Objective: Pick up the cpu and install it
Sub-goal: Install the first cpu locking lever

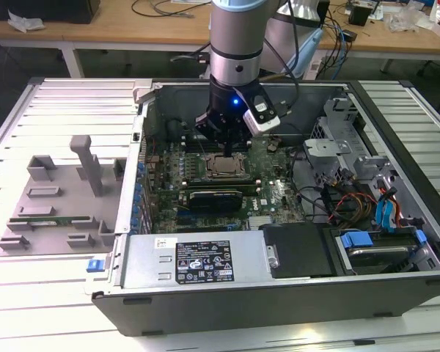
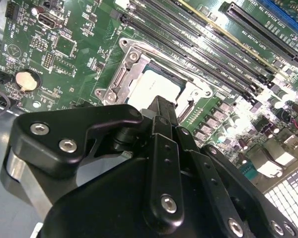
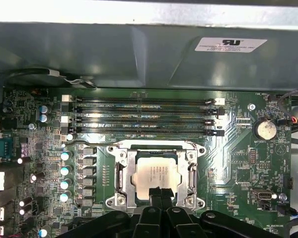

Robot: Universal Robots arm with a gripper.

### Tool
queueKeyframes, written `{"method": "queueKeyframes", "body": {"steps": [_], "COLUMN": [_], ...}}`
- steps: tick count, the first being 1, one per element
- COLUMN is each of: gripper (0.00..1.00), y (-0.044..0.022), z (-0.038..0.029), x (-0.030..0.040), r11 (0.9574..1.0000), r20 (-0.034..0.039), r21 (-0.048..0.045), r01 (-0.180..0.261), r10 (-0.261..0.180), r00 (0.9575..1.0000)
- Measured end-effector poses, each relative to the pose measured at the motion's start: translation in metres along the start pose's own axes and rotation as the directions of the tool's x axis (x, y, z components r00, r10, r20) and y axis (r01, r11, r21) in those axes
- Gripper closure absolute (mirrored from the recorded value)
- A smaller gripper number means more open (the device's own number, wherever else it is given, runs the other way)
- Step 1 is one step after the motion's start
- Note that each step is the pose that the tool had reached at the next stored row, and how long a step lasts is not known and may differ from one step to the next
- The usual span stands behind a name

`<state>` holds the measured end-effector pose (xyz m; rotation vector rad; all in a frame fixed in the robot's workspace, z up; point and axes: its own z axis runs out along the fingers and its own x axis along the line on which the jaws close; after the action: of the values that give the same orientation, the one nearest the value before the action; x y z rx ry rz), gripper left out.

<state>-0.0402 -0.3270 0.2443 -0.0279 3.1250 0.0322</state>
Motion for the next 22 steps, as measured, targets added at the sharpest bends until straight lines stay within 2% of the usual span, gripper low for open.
{"method": "queueKeyframes", "body": {"steps": [4, 6, 8, 12, 13, 14, 17, 19, 20, 22], "gripper": [0.89, 0.89, 0.89, 0.89, 0.89, 0.89, 0.89, 0.89, 0.89, 0.89], "y": [0.0004, 0.0005, 0.0007, 0.0007, 0.0007, 0.0007, 0.0012, 0.0013, 0.0015, 0.0016], "z": [-0.0146, -0.0183, -0.0265, -0.0266, -0.0267, -0.0267, -0.027, -0.0271, -0.0272, -0.0273], "x": [-0.0003, -0.0004, -0.0005, -0.0004, 0.0016, 0.0042, 0.0314, 0.0365, 0.0455, 0.0525], "r11": [1.0, 1.0, 1.0, 1.0, 1.0, 1.0, 1.0, 1.0, 1.0, 1.0], "r20": [0.0003, 0.0003, 0.0004, 0.0004, 0.0003, 0.0006, 0.0037, 0.004, 0.0046, 0.0046], "r21": [-0.0001, -0.0001, -0.0002, 0.0, 0.0, 0.0001, -0.0002, -0.0002, -0.0002, -0.0001], "r01": [0.0, 0.0, 0.0, 0.0, 0.0, 0.0, 0.0, 0.0, 0.0, 0.0], "r10": [0.0, 0.0, 0.0, 0.0, 0.0, 0.0, 0.0, 0.0, 0.0, 0.0], "r00": [1.0, 1.0, 1.0, 1.0, 1.0, 1.0, 1.0, 1.0, 1.0, 1.0]}}
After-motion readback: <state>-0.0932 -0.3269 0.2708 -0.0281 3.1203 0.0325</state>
